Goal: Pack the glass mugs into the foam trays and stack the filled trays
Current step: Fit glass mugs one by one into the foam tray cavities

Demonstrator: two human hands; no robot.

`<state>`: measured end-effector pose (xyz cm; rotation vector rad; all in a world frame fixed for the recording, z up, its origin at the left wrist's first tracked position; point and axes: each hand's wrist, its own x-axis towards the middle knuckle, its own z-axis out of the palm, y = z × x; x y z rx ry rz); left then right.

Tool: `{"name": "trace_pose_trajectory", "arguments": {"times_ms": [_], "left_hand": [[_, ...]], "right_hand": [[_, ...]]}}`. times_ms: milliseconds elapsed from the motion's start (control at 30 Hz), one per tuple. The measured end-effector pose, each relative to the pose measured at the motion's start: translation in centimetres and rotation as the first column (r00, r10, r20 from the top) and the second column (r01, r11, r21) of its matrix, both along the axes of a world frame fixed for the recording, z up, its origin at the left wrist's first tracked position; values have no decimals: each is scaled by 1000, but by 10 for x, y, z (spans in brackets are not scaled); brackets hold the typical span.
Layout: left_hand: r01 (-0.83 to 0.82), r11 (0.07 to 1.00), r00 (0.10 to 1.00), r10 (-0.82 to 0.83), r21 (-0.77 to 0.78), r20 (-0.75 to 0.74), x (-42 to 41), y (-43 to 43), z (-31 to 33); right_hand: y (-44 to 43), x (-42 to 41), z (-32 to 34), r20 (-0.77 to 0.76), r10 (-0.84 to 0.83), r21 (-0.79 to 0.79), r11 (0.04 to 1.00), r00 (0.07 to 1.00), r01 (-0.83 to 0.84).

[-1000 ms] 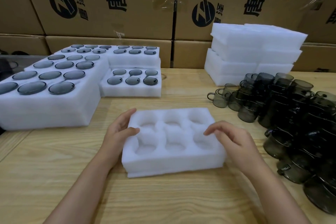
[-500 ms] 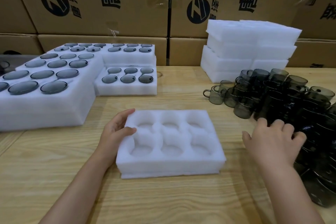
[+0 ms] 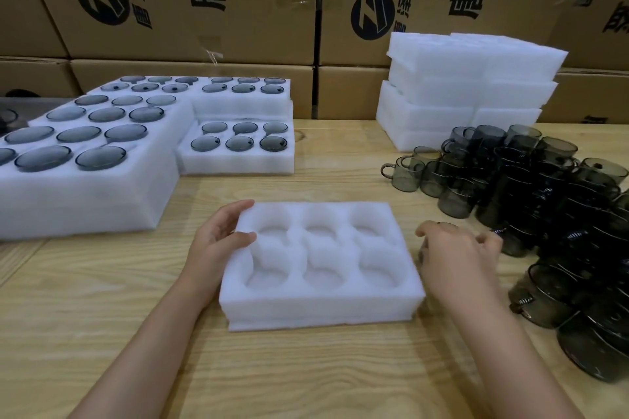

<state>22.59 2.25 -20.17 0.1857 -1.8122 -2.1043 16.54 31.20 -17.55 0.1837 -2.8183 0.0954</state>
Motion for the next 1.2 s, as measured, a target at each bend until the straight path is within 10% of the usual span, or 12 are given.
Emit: {"name": "trace_pose_trajectory", "arguments": {"times_ms": [367, 667, 800, 1033, 1200], "left_hand": [[20, 999, 1000, -20, 34, -5, 0, -3, -1], [87, 996, 995, -87, 1, 48, 6, -1, 7], [76, 936, 997, -59, -345, 59, 18, 3, 29], [234, 431, 948, -300, -871, 107, 12, 83, 71], [218, 546, 949, -313, -809, 44, -10, 114, 69]], "right_hand": [[9, -14, -10, 164, 93, -328, 944, 982, -34], [7, -9, 3, -109, 35, -566, 820, 993, -91], [-3, 5, 19, -259, 91, -683, 687, 962, -249], [-36, 33, 22, -298, 297, -757, 505, 907, -414], [-39, 32, 20, -199, 355, -864, 376, 914, -334]]}}
